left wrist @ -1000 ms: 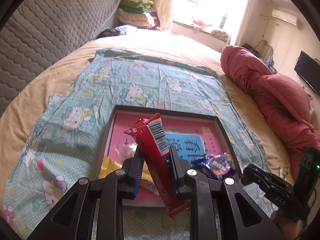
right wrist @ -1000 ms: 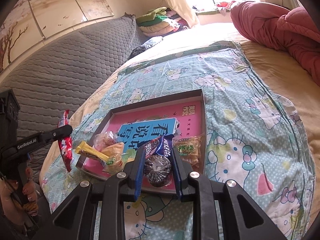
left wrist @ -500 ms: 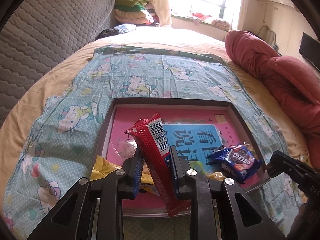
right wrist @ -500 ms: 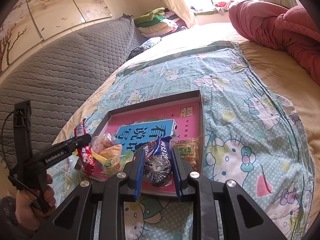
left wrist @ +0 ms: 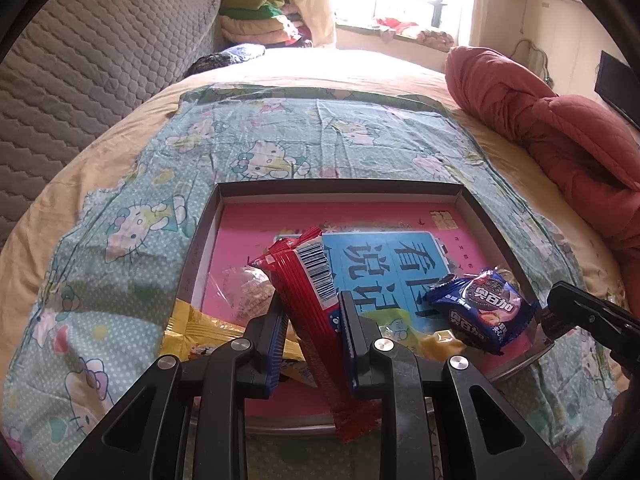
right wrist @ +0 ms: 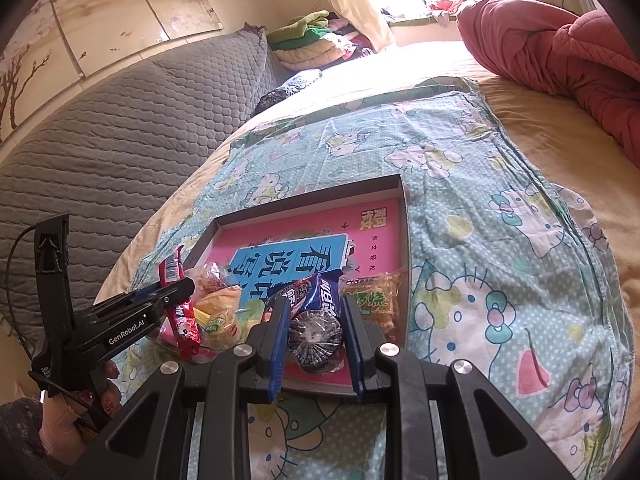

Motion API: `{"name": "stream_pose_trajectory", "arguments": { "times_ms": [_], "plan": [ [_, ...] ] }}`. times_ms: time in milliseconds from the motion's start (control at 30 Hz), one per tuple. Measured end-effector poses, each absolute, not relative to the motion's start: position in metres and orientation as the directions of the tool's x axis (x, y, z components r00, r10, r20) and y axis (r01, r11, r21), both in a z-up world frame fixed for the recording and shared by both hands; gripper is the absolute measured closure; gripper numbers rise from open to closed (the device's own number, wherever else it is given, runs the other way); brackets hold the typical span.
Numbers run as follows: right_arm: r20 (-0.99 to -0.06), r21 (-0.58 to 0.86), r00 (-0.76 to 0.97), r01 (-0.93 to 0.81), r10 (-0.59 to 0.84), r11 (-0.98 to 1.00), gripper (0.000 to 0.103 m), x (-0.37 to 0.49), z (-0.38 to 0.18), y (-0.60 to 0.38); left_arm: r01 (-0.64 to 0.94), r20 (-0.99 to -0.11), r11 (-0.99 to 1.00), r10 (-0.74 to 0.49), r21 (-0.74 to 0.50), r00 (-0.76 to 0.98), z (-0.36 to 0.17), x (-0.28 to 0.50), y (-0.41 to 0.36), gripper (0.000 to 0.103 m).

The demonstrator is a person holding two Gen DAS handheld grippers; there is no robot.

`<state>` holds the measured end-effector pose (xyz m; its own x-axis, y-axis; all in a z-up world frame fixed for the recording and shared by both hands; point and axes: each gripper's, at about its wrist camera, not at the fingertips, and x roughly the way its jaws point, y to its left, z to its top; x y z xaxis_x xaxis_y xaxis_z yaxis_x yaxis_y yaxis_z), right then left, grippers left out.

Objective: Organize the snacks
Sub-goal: 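Carry the red candy stick over the tray with the left tool while the right tool carries the chocolate, then open the right tool to drop the brown chocolate into the tray while the left tool lowers the red candy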

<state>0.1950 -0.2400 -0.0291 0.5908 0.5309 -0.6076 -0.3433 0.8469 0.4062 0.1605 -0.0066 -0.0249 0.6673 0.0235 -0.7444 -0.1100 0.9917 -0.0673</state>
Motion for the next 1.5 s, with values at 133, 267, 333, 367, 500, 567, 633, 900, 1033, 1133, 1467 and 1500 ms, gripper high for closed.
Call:
{"name": "stream_pose_trajectory", "arguments": {
  "times_ms": [133,267,333,367,500,567,633,900,1033,1133,1467,1500],
  "plan": [
    [-0.607,0.406,0.595,-0.338,0.527,0.849,0.077,0.196,-0.03,-0.242,-0.099,-0.745,0.993,0.017,-0.065,0.666,-0.026,0.161,-0.009,0.078],
    [-0.61,0.408,0.593,-0.334,0.526,0.85,0.077,0.198,-0.029,-0.242,-0.078,-0.756,0.995,0.0,-0.068,0.655,-0.031,0.164,-0.014,0.078],
    [-0.609,0.405,0.597,-0.332,0.522,0.852,0.077,0.2,-0.028,-0.242,-0.066,-0.76,0.995,-0.009,-0.069,0.649,-0.033,0.166,-0.018,0.078],
    [-0.61,0.405,0.597,-0.331,0.521,0.852,0.077,0.201,-0.028,-0.242,-0.063,-0.763,0.996,-0.011,-0.068,0.647,-0.034,0.166,-0.02,0.078],
    [-0.618,0.408,0.585,-0.332,0.525,0.851,0.077,0.203,-0.031,-0.24,-0.048,-0.764,0.997,-0.02,-0.066,0.644,-0.035,0.165,-0.025,0.078],
    [-0.621,0.412,0.574,-0.34,0.534,0.845,0.077,0.203,-0.033,-0.238,-0.043,-0.766,0.997,-0.024,-0.068,0.643,-0.035,0.165,-0.026,0.078],
    [-0.614,0.417,0.567,-0.358,0.549,0.835,0.077,0.202,-0.032,-0.234,-0.042,-0.769,0.997,-0.026,-0.068,0.639,-0.037,0.165,-0.027,0.078],
    [-0.635,0.396,0.567,-0.345,0.525,0.851,0.077,0.203,-0.036,-0.232,-0.04,-0.774,0.996,-0.033,-0.075,0.632,-0.04,0.165,-0.027,0.078],
    [-0.642,0.413,0.565,-0.316,0.519,0.854,0.077,0.206,-0.039,-0.24,-0.038,-0.776,0.996,-0.035,-0.076,0.63,-0.041,0.164,-0.027,0.078],
    [-0.646,0.422,0.562,-0.3,0.516,0.855,0.077,0.207,-0.04,-0.244,-0.036,-0.777,0.996,-0.043,-0.084,0.628,-0.041,0.164,-0.026,0.078],
    [-0.724,0.349,0.496,-0.337,0.48,0.875,0.077,0.191,-0.04,-0.237,-0.016,-0.789,0.994,-0.077,-0.109,0.609,-0.043,0.16,-0.026,0.078],
    [-0.731,0.332,0.493,-0.346,0.471,0.878,0.077,0.189,-0.041,-0.235,-0.014,-0.79,0.994,-0.08,-0.111,0.608,-0.044,0.159,-0.026,0.078]
  ]
}}
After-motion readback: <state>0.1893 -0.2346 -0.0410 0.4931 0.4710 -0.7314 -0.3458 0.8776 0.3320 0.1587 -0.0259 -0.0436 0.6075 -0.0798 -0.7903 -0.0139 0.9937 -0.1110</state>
